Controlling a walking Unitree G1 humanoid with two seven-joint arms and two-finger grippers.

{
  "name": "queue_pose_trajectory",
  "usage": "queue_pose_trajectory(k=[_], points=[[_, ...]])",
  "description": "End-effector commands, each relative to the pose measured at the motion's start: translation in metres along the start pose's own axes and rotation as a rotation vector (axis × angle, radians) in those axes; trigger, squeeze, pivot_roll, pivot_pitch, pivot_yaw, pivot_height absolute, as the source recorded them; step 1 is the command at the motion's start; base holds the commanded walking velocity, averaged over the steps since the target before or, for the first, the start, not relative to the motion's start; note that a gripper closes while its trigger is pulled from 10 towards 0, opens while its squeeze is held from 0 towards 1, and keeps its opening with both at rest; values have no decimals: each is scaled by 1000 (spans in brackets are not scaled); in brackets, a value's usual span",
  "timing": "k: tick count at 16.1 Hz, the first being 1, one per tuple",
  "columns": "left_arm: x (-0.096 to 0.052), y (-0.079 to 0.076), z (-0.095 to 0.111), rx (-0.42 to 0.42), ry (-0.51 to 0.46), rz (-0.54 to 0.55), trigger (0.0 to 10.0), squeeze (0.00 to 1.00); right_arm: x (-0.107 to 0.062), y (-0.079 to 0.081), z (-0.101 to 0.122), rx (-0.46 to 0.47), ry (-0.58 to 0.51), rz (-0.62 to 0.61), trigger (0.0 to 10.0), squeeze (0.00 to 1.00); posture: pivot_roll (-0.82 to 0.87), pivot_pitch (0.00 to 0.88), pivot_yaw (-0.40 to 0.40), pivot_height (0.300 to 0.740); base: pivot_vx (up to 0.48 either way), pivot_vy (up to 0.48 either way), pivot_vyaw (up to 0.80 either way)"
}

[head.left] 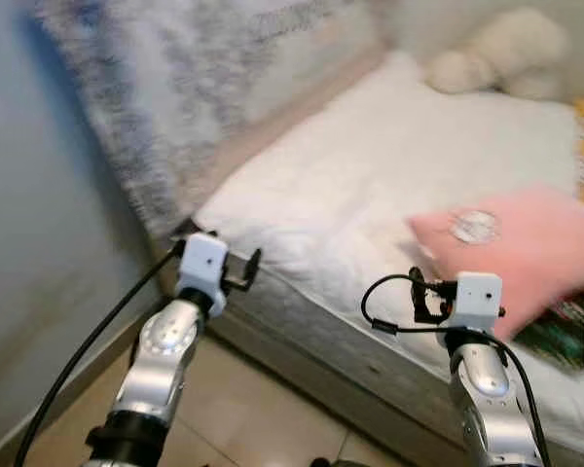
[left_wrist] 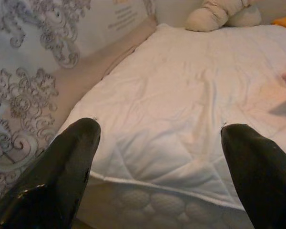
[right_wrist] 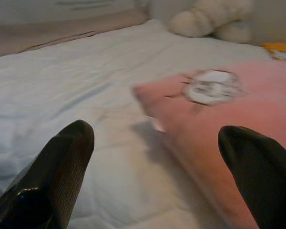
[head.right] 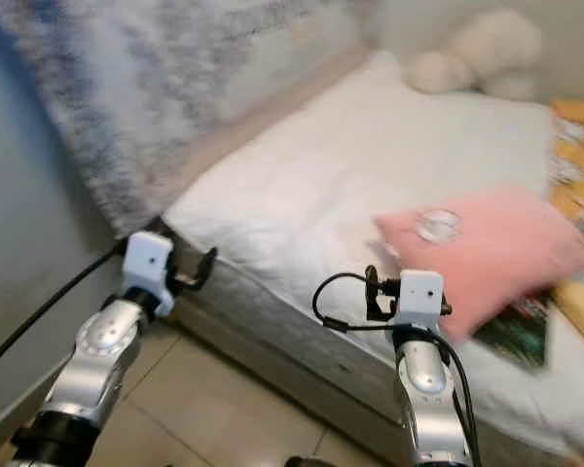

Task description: Clean up the room

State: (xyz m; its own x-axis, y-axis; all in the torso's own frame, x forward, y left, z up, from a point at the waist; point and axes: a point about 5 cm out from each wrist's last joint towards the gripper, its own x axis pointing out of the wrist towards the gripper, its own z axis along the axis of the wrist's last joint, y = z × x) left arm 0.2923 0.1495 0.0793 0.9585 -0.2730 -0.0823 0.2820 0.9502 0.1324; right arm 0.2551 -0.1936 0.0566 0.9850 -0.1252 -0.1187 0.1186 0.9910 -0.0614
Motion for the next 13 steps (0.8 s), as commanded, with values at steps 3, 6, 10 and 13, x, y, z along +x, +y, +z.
queue_pose_trajectory(k=[3, 6, 10, 13], points=[[4, 5, 3, 34, -12, 87, 10000, 0, -4, -15, 4, 96, -38, -76, 10000, 0, 129, 0, -59, 740, 0, 0, -758], [3, 5, 26, 16, -124, 53, 10000, 0, -6, -22, 9, 151, -53, -112, 10000, 0, 127, 0, -55, 740, 0, 0, -744], [10, -1, 22, 18, -93, 40, 10000, 0, -3, -9, 8, 114, -49, -50, 10000, 0, 114, 0, -39, 740, 0, 0, -558], [10, 5, 18, -14, -74, 61, 10000, 0, 1, -2, 11, 115, -48, -22, 10000, 0, 114, 0, -41, 740, 187, 260, 0]])
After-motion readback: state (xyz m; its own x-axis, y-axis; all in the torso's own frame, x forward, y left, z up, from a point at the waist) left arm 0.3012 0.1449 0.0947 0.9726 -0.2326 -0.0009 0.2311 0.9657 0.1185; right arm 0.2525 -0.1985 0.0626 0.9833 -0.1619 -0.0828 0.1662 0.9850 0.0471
